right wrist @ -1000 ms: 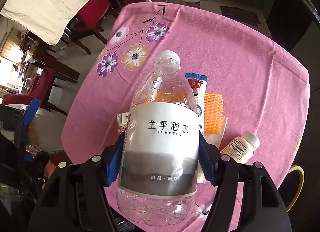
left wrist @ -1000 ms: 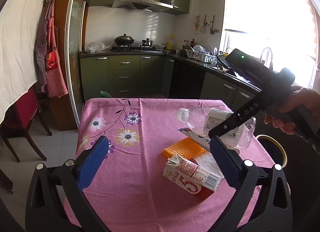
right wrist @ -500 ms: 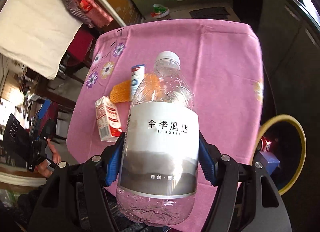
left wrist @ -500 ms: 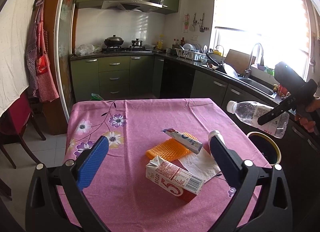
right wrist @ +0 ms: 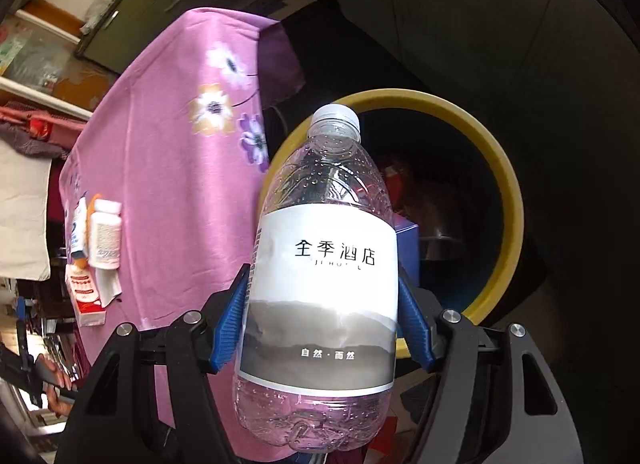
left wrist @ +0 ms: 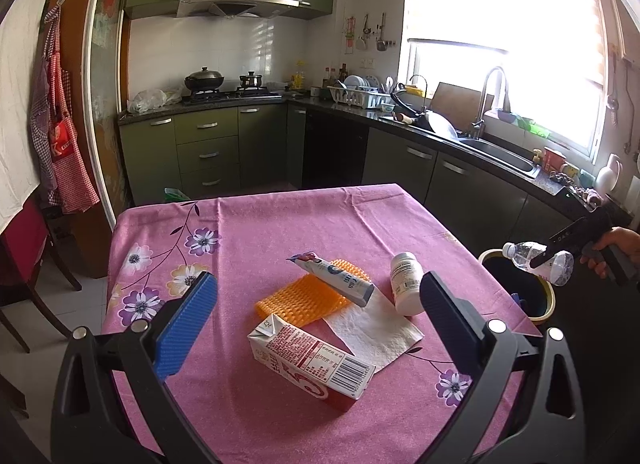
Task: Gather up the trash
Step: 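Open the right gripper to drop the water bottle into the bin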
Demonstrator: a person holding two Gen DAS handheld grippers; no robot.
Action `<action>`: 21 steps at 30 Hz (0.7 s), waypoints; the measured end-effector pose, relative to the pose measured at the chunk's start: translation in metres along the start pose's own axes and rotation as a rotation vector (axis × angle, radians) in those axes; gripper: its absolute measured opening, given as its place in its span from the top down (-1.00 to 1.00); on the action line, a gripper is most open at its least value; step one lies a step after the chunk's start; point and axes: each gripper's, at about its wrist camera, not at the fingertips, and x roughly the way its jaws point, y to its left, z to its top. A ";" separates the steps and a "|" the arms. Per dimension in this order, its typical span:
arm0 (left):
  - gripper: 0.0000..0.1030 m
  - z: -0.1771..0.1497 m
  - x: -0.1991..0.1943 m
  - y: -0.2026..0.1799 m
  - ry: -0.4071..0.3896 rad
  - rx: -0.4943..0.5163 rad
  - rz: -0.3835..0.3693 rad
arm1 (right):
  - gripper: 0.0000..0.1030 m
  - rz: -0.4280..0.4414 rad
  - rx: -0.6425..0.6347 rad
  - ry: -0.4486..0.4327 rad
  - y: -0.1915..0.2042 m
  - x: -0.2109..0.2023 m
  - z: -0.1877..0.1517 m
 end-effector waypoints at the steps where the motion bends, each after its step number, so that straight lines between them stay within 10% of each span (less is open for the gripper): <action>1: -0.87 0.000 0.001 0.000 0.002 0.000 0.001 | -0.30 -0.002 0.021 0.006 -0.008 0.006 0.005; 7: -0.87 0.000 0.002 0.007 0.011 -0.014 0.015 | -0.62 -0.056 0.082 0.032 -0.029 0.029 0.020; 21: -0.87 -0.013 0.013 0.009 0.074 -0.032 0.027 | -0.63 -0.042 -0.146 -0.159 0.058 -0.034 -0.030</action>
